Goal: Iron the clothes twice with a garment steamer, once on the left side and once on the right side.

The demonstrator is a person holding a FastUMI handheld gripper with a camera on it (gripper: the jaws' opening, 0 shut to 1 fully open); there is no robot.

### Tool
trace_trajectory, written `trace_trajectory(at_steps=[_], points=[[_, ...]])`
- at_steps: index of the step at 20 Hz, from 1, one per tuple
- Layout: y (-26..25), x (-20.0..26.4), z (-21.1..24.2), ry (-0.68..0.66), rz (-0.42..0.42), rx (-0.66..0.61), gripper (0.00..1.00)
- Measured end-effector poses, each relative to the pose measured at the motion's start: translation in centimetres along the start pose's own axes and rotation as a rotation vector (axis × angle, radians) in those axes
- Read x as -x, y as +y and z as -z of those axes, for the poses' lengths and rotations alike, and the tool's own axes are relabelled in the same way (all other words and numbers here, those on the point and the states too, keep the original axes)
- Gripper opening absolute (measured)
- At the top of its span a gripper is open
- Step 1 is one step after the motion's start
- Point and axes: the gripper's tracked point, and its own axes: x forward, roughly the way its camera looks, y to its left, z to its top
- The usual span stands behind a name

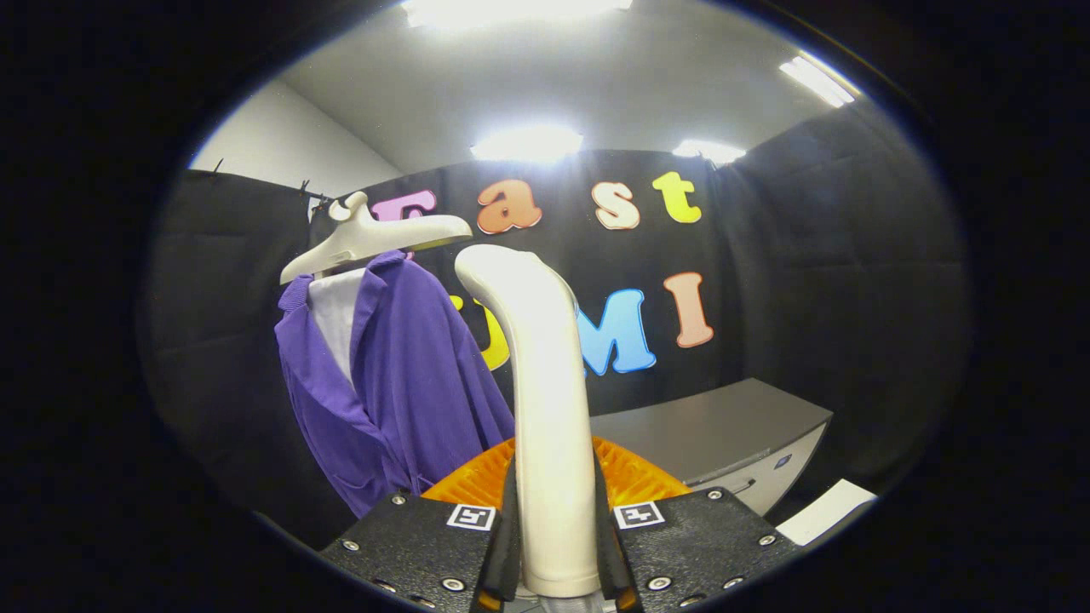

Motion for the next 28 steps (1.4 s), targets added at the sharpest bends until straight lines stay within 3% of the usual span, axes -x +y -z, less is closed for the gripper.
trace_trajectory(at_steps=[7,18,22,28], points=[[7.2,-1.3,1.9,-0.084,-0.056,0.136,0.36],[8.3,-4.8,6.2,-0.071,0.022,0.157,0.36],[8.6,-4.9,5.0,-0.093,0.056,0.215,0.36],[10.3,-6.1,8.7,-0.028,0.031,0.336,0.37]])
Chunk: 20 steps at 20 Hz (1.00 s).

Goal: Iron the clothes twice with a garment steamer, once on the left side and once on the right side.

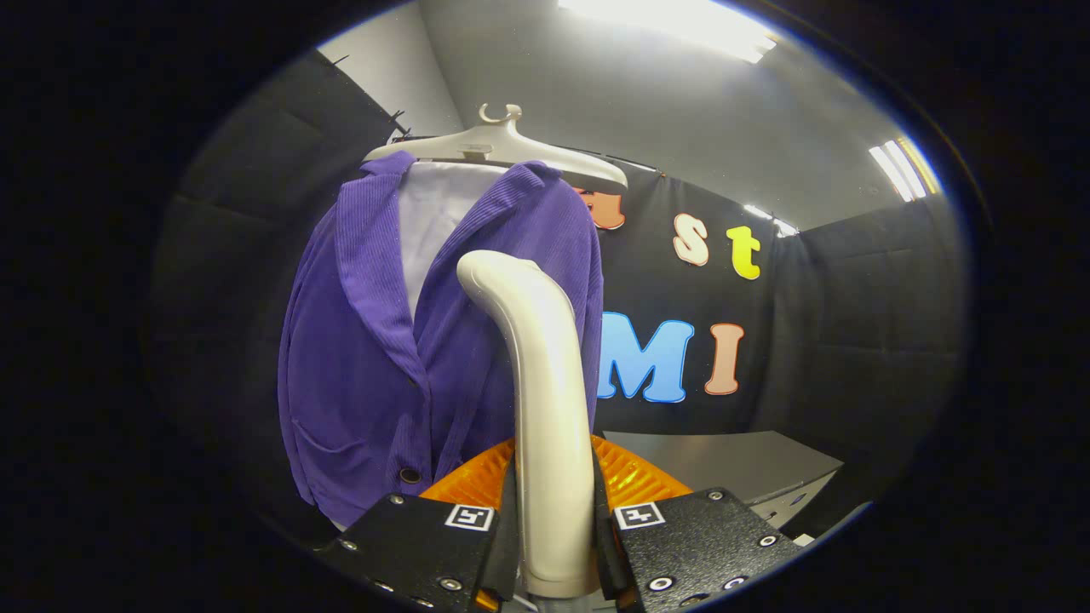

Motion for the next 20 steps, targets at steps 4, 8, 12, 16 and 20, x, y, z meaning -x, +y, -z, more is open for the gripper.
trace_trajectory(at_steps=[4,8,12,16,20], points=[[0.6,0.8,2.3,0.022,0.007,0.032,0.37],[1.0,1.1,5.0,0.055,0.007,0.076,0.37],[1.5,1.7,7.9,0.093,0.000,0.109,0.37],[1.9,2.2,10.6,0.118,-0.007,0.155,0.38],[2.4,2.8,13.2,0.152,-0.026,0.176,0.37]])
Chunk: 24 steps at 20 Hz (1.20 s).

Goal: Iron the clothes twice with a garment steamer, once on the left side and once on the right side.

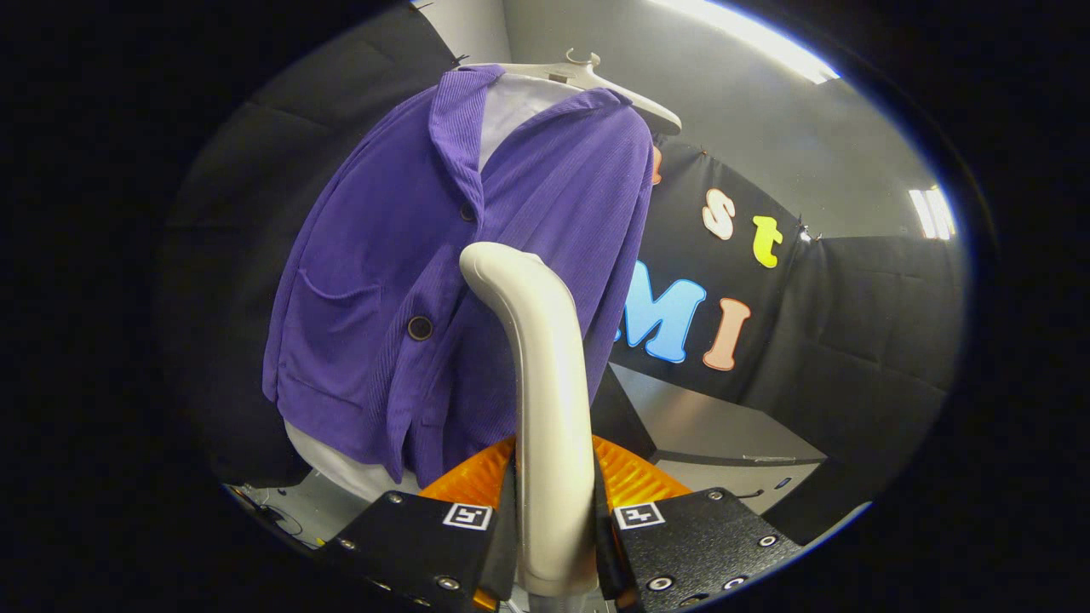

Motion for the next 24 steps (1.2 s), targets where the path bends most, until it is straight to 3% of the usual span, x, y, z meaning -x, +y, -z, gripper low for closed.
trace_trajectory(at_steps=[12,24], points=[[1.6,0.2,6.0,0.091,-0.048,0.059,0.38],[2.8,1.6,12.3,0.255,-0.126,0.026,0.38]])
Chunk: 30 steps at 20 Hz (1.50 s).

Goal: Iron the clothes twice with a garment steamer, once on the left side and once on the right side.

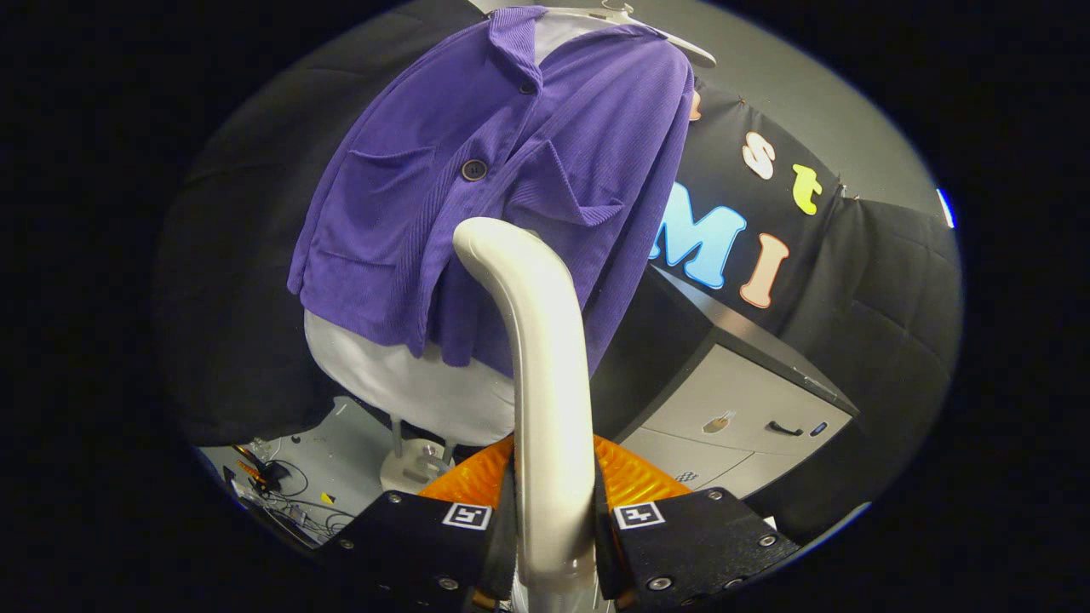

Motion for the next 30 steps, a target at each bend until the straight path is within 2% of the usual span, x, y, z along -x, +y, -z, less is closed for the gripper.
trace_trajectory(at_steps=[6,13,16,23,30], points=[[-0.2,2.1,1.1,0.063,-0.061,-0.061,0.38],[-2.6,6.3,-3.4,-0.003,-0.113,-0.174,0.38],[-3.7,8.3,-7.4,-0.084,-0.136,-0.227,0.38],[-6.6,11.6,-19.1,-0.310,-0.119,-0.289,0.38],[-5.9,14.4,-29.8,-0.491,-0.118,-0.309,0.38]])
